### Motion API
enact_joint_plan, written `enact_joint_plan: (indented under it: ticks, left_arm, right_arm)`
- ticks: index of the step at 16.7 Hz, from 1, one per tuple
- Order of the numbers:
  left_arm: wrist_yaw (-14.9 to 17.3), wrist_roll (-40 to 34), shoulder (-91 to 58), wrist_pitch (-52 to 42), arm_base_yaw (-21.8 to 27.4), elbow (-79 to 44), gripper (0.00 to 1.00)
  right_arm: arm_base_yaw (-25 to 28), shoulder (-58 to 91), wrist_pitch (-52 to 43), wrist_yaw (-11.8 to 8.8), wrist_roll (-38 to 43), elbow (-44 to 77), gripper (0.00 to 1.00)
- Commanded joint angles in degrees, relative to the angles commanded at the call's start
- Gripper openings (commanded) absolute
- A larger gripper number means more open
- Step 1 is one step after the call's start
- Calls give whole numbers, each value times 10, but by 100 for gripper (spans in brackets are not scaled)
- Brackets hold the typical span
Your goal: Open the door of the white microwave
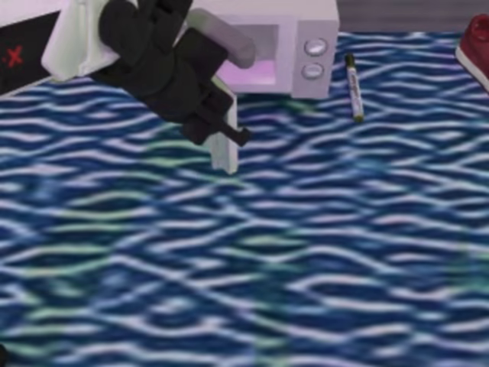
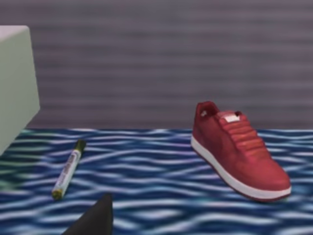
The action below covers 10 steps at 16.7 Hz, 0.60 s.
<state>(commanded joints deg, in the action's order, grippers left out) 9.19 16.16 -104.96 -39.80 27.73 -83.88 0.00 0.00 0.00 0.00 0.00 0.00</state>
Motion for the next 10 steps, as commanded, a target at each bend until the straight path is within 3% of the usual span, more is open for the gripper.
enact_joint_plan:
  ticks: [10]
  left_arm:
    - [4, 0, -2, 0, 1, 3, 0]
  right_arm:
    - [0, 0, 0, 0, 0, 0, 100]
